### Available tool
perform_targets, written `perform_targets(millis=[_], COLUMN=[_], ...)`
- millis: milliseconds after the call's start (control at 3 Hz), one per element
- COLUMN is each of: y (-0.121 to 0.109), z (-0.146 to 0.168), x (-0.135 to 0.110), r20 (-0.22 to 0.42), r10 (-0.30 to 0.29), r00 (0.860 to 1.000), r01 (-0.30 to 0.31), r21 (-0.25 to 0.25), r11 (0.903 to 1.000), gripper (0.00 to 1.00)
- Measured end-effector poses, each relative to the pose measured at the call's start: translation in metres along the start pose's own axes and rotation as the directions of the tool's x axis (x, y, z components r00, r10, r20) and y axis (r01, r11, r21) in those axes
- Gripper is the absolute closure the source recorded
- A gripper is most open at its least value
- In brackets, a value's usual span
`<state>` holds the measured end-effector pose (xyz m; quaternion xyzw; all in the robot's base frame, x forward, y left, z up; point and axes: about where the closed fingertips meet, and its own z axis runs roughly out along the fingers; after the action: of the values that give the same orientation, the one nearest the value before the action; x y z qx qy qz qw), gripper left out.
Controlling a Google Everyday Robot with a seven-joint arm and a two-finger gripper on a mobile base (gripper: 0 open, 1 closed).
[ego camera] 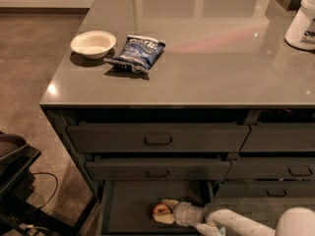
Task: Pick apple from bottom drawer and place on counter
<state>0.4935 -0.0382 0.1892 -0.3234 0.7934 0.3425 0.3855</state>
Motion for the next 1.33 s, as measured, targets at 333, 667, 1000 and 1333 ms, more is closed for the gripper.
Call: perform_targets(millis=[333,667,1000,1333], y=[0.010,0.033,0.053,0.055], z=[-0.050,-0.102,-0.146,-0.155], x=[-0.015,-0.022,-0.038,-0.037], r20=[-0.081,-0.135,-0.077,-0.063], r10=[-0.007,0.011,0.010,0.020], r00=[0.997,0.991,0.997,0.998], r01=[0.004,-0.020,-0.018,-0.027], r21=[-0.028,-0.066,-0.102,-0.105], r11=[0.9996,0.9976,0.9946,0.9941], gripper=[1.00,1.00,1.00,1.00])
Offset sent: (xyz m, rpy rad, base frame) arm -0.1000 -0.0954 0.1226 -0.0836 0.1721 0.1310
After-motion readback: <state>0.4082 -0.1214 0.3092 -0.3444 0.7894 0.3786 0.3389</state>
